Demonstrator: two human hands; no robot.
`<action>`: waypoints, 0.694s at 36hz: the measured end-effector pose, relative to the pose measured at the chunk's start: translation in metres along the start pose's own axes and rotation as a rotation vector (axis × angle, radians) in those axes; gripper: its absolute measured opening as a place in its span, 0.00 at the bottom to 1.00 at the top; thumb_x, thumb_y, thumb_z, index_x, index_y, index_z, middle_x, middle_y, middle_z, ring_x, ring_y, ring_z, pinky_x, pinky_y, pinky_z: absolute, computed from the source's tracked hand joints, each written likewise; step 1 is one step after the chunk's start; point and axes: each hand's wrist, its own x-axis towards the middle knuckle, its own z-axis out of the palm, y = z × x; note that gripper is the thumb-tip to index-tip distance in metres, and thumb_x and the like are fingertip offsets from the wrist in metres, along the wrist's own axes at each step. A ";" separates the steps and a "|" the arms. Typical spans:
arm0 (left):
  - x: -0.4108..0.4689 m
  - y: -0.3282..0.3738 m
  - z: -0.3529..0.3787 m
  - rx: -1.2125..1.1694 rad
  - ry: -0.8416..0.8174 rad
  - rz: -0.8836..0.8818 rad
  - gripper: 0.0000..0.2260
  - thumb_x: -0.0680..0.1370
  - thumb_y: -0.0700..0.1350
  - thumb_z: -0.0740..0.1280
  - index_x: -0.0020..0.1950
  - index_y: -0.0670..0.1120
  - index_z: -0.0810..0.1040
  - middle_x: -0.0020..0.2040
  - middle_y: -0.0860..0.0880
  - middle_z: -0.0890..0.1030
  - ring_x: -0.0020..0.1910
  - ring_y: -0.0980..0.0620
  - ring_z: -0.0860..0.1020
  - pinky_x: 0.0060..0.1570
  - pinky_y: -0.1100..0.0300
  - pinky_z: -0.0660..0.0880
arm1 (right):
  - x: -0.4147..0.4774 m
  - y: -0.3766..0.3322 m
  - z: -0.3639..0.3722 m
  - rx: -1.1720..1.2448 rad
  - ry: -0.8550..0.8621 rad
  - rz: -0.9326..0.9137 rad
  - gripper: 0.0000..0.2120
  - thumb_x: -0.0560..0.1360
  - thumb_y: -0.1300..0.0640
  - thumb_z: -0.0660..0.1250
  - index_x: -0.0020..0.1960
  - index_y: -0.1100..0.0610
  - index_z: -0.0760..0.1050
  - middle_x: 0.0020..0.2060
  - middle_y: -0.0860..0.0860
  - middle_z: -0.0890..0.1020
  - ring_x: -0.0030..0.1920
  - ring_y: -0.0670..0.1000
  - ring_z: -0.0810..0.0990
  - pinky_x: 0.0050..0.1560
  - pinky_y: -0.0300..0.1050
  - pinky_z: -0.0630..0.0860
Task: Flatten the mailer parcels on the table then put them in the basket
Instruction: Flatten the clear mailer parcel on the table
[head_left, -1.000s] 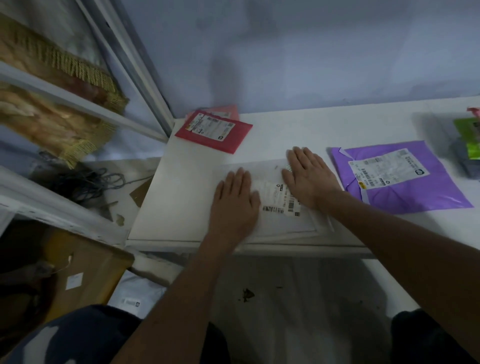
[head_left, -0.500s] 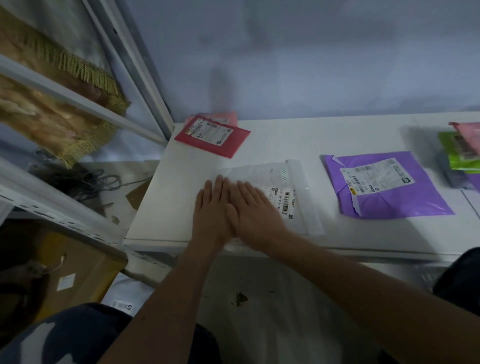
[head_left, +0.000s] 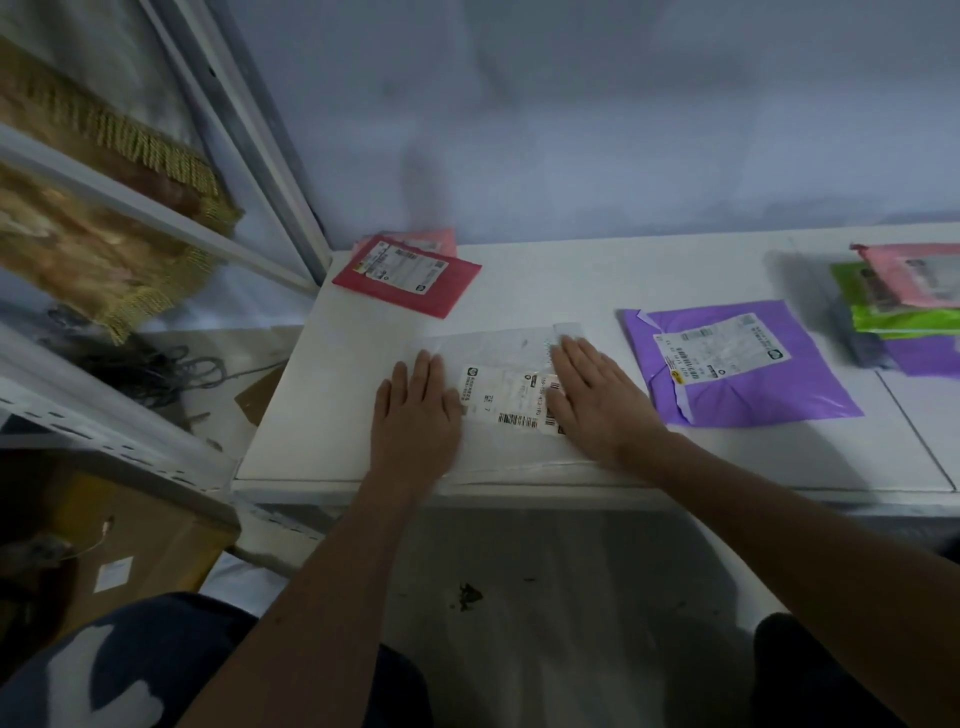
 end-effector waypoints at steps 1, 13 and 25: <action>0.001 0.000 0.000 -0.002 -0.006 -0.002 0.24 0.83 0.52 0.45 0.79 0.46 0.52 0.79 0.47 0.53 0.77 0.44 0.52 0.75 0.49 0.48 | 0.001 0.000 -0.001 0.008 -0.002 0.005 0.31 0.82 0.42 0.41 0.79 0.56 0.42 0.79 0.52 0.44 0.78 0.49 0.40 0.77 0.48 0.43; 0.019 -0.007 -0.046 -0.206 -0.021 -0.276 0.21 0.78 0.51 0.60 0.70 0.45 0.66 0.63 0.43 0.73 0.61 0.43 0.71 0.59 0.49 0.70 | 0.028 0.004 -0.044 0.451 0.281 0.310 0.18 0.78 0.54 0.51 0.46 0.64 0.74 0.47 0.63 0.79 0.55 0.62 0.75 0.50 0.47 0.67; 0.020 -0.022 -0.062 -0.868 -0.159 -0.584 0.07 0.71 0.35 0.72 0.35 0.40 0.77 0.34 0.42 0.78 0.33 0.46 0.76 0.31 0.62 0.72 | 0.023 0.007 -0.051 0.642 -0.040 0.499 0.13 0.73 0.57 0.69 0.55 0.61 0.77 0.45 0.57 0.82 0.43 0.57 0.81 0.46 0.48 0.77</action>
